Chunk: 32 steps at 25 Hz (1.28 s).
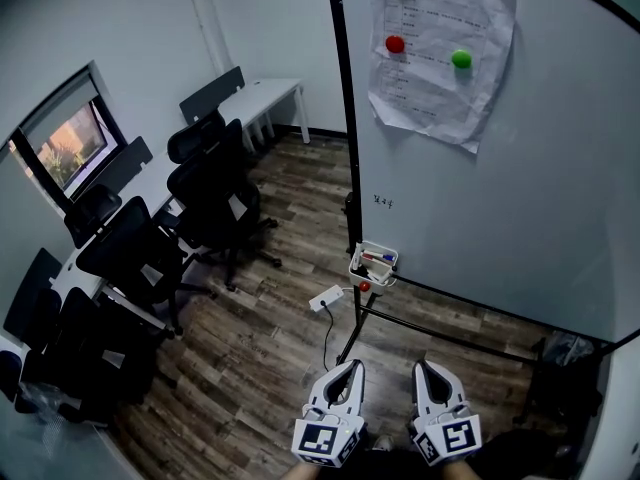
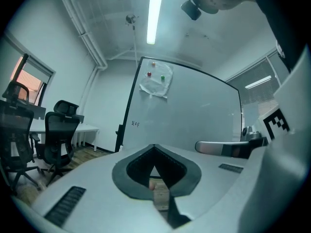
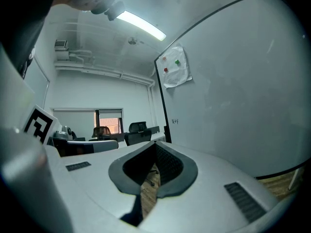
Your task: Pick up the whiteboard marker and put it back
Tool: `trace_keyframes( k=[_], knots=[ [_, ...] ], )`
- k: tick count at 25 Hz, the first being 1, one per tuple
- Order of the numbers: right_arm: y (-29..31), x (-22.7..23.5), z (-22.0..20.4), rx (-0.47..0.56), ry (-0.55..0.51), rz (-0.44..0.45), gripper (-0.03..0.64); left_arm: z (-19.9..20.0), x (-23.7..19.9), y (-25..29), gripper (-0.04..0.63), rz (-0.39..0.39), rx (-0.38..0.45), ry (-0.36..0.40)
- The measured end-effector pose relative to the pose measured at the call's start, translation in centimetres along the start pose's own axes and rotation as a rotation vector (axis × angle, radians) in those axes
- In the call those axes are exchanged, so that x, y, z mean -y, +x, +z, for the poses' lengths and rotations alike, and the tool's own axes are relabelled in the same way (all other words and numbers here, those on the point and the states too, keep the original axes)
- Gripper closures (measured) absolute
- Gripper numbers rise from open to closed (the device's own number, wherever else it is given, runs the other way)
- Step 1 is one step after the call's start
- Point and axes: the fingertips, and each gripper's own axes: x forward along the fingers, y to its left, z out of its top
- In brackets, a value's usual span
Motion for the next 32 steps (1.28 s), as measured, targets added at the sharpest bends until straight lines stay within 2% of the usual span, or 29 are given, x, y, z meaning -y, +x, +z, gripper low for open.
trace_keyframes(
  k=[15,25,32],
  knots=[
    [5.9,0.5,0.1,-0.012,-0.016,-0.058,0.604,0.8,-4.6,4.3,0.589,-0.053,-0.007,-0.012],
    [8.2,0.2,-0.4,-0.020,-0.002,-0.142,0.604,1.0,-7.5,5.8,0.589,-0.100,-0.021,0.007],
    [9.2,1.2,-0.7,-0.046,-0.009,-0.158,0.604,0.3,-8.3,7.2,0.589,-0.082,-0.048,-0.027]
  ],
)
